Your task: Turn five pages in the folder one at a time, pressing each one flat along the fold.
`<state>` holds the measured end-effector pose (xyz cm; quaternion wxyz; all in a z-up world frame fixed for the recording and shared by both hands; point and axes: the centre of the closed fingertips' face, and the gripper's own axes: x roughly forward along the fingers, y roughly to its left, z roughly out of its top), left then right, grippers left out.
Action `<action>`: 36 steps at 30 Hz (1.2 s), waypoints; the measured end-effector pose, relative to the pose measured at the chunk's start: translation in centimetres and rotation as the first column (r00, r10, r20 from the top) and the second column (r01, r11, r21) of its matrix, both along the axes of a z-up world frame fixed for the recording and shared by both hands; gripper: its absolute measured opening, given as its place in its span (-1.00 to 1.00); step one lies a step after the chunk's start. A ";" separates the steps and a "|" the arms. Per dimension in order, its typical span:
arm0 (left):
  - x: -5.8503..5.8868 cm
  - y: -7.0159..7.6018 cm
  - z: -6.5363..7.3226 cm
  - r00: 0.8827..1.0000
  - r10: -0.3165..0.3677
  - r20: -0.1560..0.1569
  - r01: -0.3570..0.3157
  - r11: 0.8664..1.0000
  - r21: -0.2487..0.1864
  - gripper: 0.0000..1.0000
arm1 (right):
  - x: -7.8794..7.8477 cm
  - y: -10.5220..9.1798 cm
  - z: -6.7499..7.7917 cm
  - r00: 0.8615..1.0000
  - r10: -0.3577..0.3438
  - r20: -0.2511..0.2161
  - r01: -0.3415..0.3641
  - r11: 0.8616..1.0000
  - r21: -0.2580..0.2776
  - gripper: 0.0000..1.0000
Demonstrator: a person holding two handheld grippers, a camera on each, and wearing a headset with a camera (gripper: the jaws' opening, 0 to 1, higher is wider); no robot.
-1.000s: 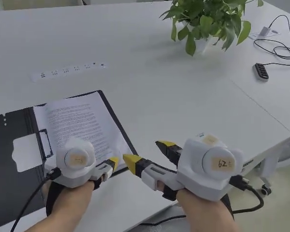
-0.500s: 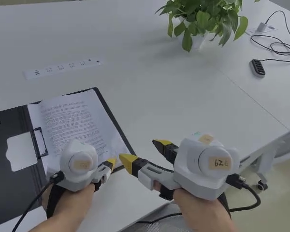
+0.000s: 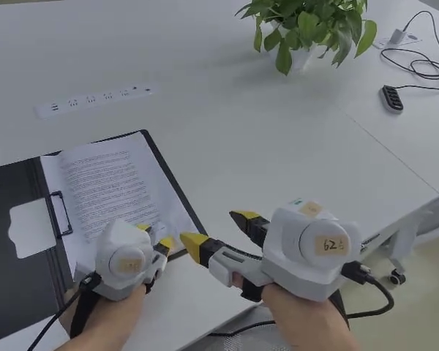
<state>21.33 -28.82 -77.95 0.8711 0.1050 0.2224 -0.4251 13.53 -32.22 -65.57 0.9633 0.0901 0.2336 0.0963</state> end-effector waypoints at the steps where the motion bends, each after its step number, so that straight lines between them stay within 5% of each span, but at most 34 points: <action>1: 0.0 0.0 0.0 1.000 0.000 0.000 0.000 1.000 -0.001 -0.56 | 0.0 0.0 0.0 1.000 0.000 0.002 0.000 1.000 0.000 0.02; 23: 0.8 0.5 -0.1 0.999 0.023 0.024 -0.024 1.000 0.019 -0.92 | 2.0 -0.5 -2.1 0.999 0.018 -0.049 -0.017 1.000 0.024 -0.01; 36: 1.2 0.7 -0.1 0.996 0.069 -0.049 -0.071 0.997 -0.038 -1.00 | 4.3 -0.2 -6.1 0.988 0.032 -0.149 -0.023 0.998 0.058 -0.09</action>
